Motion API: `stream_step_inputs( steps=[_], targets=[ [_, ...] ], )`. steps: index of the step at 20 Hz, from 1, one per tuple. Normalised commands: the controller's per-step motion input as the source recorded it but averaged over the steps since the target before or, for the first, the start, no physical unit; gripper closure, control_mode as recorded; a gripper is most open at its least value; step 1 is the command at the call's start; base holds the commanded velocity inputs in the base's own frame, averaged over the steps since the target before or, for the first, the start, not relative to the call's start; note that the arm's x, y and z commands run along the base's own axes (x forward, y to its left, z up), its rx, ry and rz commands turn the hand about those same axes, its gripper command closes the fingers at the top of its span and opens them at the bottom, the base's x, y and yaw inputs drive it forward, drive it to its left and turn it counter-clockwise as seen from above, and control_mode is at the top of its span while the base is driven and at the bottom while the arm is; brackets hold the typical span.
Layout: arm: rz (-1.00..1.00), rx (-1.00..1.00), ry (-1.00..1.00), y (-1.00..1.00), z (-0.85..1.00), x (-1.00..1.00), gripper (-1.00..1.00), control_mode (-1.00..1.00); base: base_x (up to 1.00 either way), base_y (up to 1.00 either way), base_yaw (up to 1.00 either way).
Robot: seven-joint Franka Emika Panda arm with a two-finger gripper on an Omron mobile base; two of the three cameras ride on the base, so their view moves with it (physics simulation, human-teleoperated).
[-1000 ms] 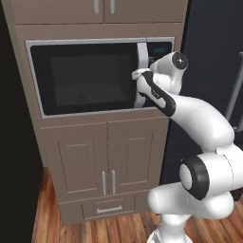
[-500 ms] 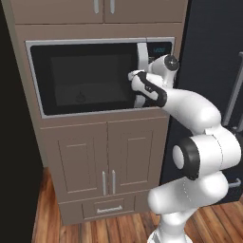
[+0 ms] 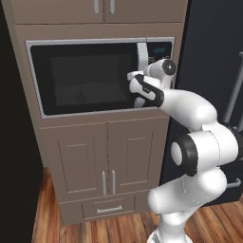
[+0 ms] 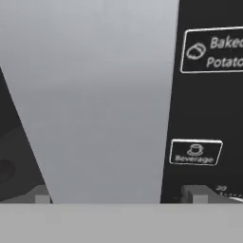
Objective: Open the microwave door.
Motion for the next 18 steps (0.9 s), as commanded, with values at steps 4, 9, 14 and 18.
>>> stream_step_inputs(
  steps=[4,9,14,18],
  targets=[
    [0.0,0.0,0.0,0.0,-0.01,0.25,1.0,-1.0,0.0,0.0,0.0],
    [0.0,0.0,0.0,0.0,0.0,0.0,1.0,-1.0,0.0,0.0,0.0],
    [0.01,0.0,-0.04,0.0,0.0,-0.25,1.0,-1.0,0.0,0.0,0.0],
    [0.07,0.0,-0.17,0.03,0.21,-0.66,1.0,-1.0,0.0,0.0,0.0]
  ],
)
